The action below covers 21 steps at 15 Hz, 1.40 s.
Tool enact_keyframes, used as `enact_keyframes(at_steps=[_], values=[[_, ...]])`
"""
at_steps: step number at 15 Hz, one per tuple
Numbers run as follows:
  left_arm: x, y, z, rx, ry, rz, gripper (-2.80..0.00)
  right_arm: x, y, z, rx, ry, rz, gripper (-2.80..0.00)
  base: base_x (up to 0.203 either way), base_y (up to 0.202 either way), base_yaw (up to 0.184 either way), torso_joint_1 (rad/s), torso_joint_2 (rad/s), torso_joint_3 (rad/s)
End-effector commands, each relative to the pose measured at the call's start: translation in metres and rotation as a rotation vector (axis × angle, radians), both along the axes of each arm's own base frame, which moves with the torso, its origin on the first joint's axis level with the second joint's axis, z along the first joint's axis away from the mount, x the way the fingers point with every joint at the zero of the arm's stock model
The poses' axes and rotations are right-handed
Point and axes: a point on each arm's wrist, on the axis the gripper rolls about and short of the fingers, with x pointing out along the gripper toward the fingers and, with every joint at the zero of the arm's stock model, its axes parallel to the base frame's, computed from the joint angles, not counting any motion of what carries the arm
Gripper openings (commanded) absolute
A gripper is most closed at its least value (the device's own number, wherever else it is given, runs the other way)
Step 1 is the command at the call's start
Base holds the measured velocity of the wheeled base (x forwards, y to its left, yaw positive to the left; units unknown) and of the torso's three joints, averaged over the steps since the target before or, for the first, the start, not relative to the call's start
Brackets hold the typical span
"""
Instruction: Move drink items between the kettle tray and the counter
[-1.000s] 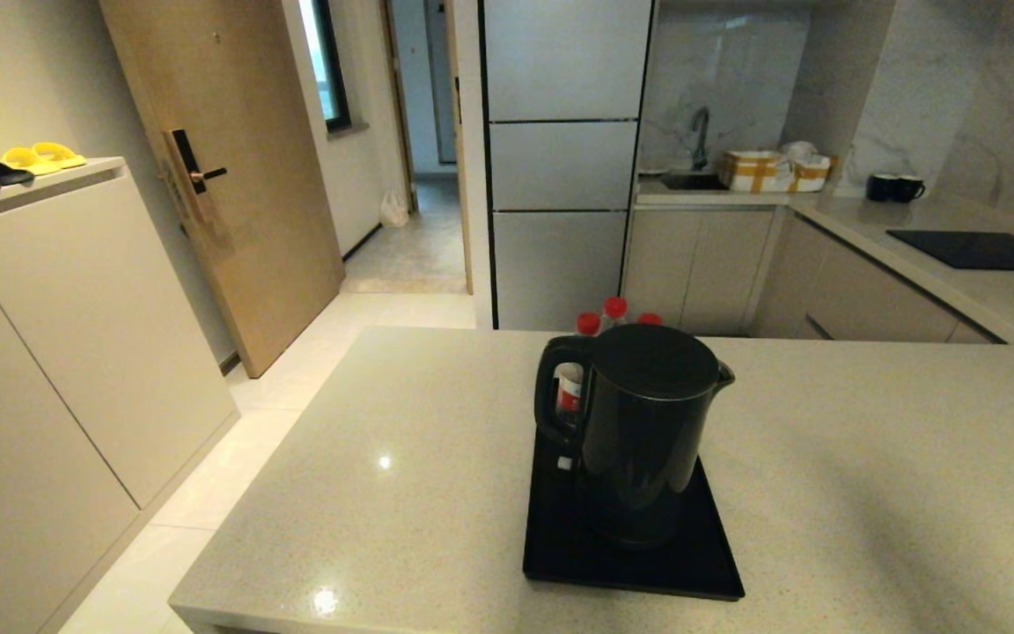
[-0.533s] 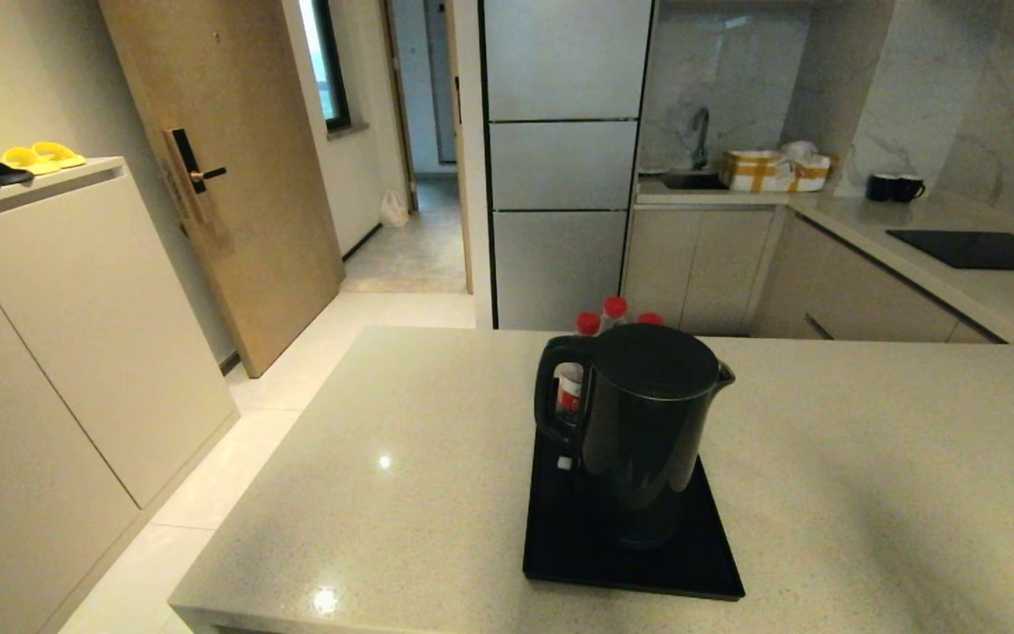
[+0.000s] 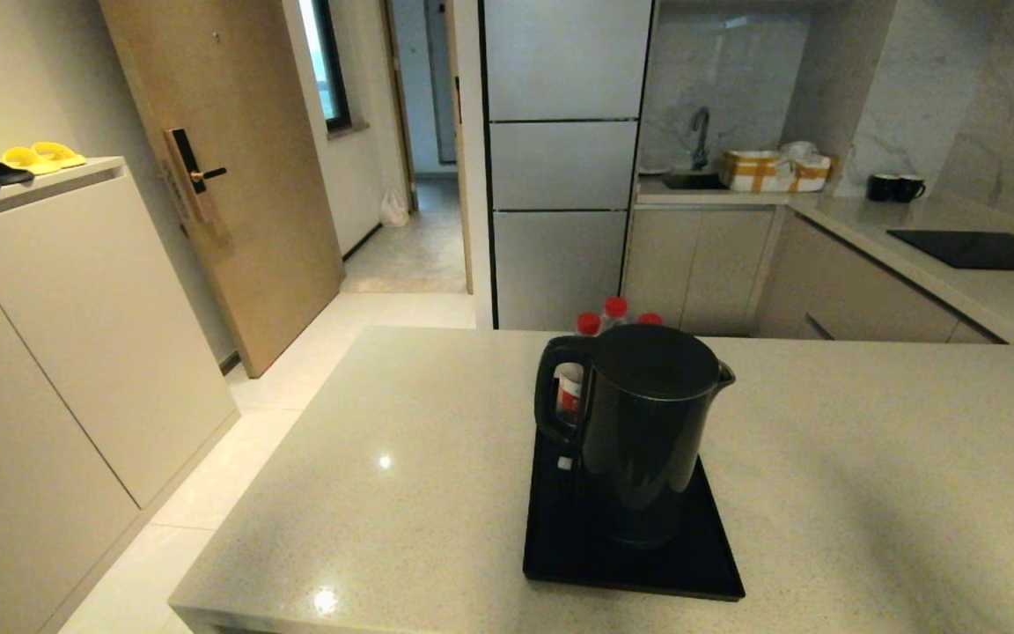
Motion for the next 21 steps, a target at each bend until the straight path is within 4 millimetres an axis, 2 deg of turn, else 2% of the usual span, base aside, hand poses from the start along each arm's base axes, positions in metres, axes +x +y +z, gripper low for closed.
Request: enact_keyframes(at_steps=[1, 21], values=[[0.0005, 0.0001, -0.0011, 0.000, 0.004, 0.001, -2.80, 0.0000, 0.0000, -0.0002, 0.000, 0.001, 0.001, -2.80, 0.000, 0.000, 0.000, 0.000, 0.00, 0.000], [0.0007, 0.0001, -0.0013, -0.006, 0.005, 0.004, -2.80, 0.0000, 0.0000, -0.0002, 0.000, 0.001, 0.001, -2.80, 0.000, 0.000, 0.000, 0.000, 0.00, 0.000]])
